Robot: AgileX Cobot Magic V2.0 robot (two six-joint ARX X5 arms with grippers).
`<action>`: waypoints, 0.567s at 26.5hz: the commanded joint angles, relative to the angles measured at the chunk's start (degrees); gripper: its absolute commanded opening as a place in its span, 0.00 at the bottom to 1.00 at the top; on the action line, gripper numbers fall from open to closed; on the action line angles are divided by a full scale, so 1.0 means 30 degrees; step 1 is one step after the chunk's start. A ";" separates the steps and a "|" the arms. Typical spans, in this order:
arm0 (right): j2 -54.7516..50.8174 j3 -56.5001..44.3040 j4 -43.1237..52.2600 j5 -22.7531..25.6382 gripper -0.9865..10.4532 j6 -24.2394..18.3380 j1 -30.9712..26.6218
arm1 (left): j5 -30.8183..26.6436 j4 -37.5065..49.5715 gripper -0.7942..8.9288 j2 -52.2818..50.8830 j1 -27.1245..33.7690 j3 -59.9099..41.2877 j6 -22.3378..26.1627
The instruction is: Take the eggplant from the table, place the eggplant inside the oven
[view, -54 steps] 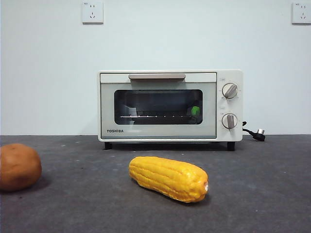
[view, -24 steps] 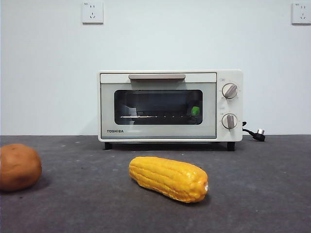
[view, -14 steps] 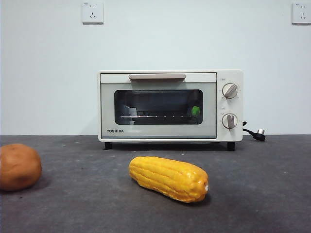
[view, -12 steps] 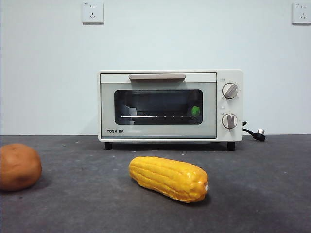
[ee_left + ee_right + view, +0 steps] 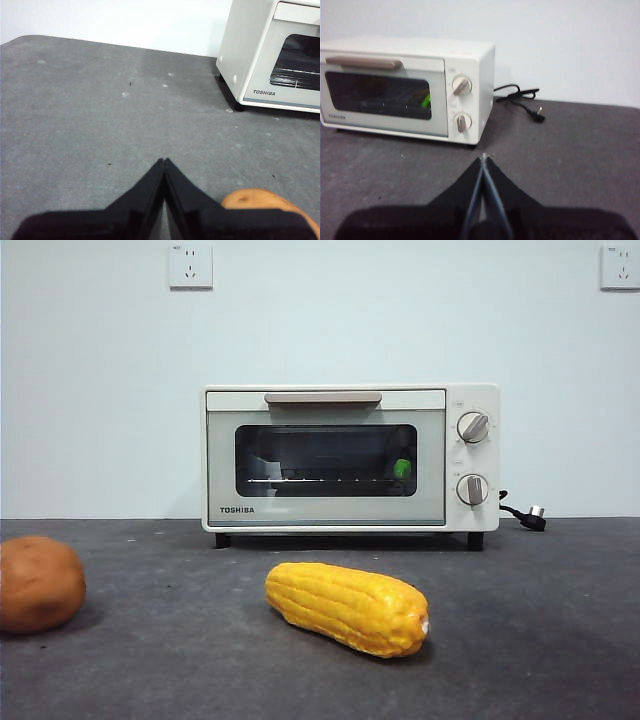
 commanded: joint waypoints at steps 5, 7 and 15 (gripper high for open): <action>-0.0073 -0.1676 0.1348 0.0007 0.09 0.0211 0.0022 | 0.0058 0.0248 0.08 0.0109 -0.0051 -0.0168 -0.0131; -0.0073 -0.2237 0.1858 0.0000 0.09 0.0219 0.0022 | 0.0066 0.0248 0.08 0.0109 -0.0051 -0.0168 -0.0124; -0.0073 -0.3942 0.3089 0.0372 0.09 0.0998 0.0022 | 0.0058 0.0248 0.08 0.0117 -0.0051 -0.0168 -0.0131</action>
